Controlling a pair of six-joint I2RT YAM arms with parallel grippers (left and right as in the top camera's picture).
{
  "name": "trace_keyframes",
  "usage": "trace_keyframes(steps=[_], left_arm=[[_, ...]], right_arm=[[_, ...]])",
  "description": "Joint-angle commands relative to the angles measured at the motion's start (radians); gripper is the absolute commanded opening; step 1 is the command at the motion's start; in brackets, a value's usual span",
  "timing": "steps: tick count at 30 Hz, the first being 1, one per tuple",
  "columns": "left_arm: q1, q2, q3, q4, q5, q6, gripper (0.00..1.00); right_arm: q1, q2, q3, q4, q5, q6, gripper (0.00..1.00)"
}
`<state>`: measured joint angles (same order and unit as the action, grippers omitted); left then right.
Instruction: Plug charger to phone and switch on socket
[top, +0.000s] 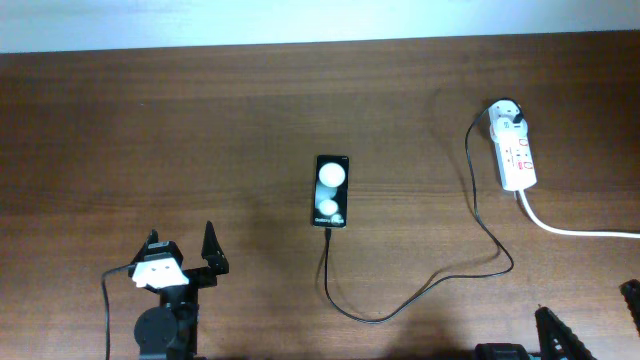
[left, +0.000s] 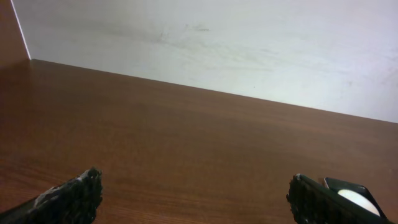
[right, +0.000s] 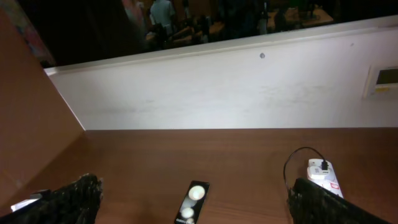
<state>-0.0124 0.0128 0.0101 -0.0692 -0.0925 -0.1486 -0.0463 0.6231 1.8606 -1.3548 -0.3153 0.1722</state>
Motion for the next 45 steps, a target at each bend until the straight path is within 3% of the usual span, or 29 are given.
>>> trace_keyframes(steps=[1,9,15,21,26,31,37,45], left_arm=[[0.002,0.001,-0.001,-0.007,0.010,0.016,0.99],[0.002,0.001,-0.001,-0.007,0.010,0.016,0.99],[0.002,0.001,-0.001,-0.007,0.010,0.016,0.99],[0.002,0.001,-0.001,-0.007,0.010,0.016,0.99],[0.002,0.001,-0.001,-0.007,0.010,0.016,0.99],[0.002,0.001,-0.001,-0.007,0.010,0.016,0.99],[0.002,0.001,-0.001,-0.007,0.010,0.016,0.99],[0.002,0.001,-0.001,-0.007,0.010,0.016,0.99]], right_arm=[[0.008,0.005,-0.005,0.003,0.016,-0.011,0.99],[0.008,0.005,-0.019,-0.089,0.070,-0.031,0.99],[0.006,-0.032,-0.243,-0.037,0.196,-0.030,0.99],[0.006,-0.216,-0.592,0.206,0.308,-0.030,0.99],[0.006,-0.407,-0.976,0.575,0.328,-0.030,0.99],[0.006,-0.494,-1.213,0.714,0.328,-0.030,0.99],[0.006,-0.598,-1.404,0.937,0.328,-0.030,0.99],[0.006,-0.620,-1.507,1.068,0.328,-0.030,0.99]])
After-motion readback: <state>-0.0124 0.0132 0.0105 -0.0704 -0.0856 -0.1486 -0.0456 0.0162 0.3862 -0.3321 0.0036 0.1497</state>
